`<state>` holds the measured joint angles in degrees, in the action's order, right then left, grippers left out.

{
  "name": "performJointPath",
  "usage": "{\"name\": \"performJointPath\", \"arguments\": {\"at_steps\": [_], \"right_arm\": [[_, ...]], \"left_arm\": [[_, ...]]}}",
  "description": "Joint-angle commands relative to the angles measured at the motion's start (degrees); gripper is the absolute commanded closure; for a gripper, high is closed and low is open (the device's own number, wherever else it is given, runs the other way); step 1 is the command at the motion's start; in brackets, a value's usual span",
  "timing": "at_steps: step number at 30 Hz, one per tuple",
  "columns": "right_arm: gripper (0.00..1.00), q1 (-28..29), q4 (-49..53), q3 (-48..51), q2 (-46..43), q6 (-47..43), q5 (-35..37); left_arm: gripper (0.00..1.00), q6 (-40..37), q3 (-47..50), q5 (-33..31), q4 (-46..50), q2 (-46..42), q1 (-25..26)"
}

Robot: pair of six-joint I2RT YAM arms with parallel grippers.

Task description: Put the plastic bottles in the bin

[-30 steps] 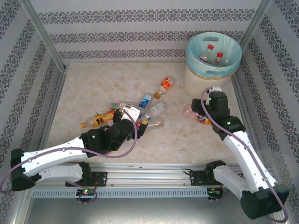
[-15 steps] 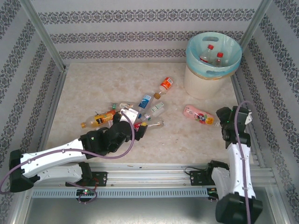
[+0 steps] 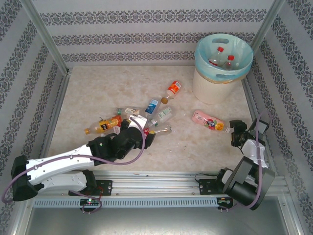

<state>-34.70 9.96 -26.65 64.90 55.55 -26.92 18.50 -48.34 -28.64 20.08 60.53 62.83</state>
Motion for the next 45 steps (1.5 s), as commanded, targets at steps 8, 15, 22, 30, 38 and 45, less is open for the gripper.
{"name": "performJointPath", "arguments": {"at_steps": [8,15,22,30,38,45], "right_arm": [[0.31,-1.4,-2.7,2.4,0.9,2.8,-6.3],[0.33,-1.9,-2.7,3.1,1.5,2.3,-5.7],[0.33,-2.1,-7.4,3.4,6.6,3.9,-7.9],[0.38,-2.5,-12.6,4.1,9.8,5.9,-8.7],[0.43,-3.3,-19.7,4.4,14.1,9.5,-11.8],[0.48,-4.2,-22.3,4.4,15.8,10.0,-13.2]], "left_arm": [[0.07,1.3,-0.5,2.7,-4.4,2.6,-0.8],[0.07,1.1,-0.1,3.3,-4.8,2.9,-0.9],[0.07,1.5,-0.6,5.2,-6.0,4.4,-1.1],[0.07,1.7,-2.3,7.8,-6.9,7.8,-1.1],[0.07,1.1,-3.4,8.1,-7.3,9.9,-1.2],[0.07,0.6,-4.8,8.6,-7.0,11.7,-1.2]]}}
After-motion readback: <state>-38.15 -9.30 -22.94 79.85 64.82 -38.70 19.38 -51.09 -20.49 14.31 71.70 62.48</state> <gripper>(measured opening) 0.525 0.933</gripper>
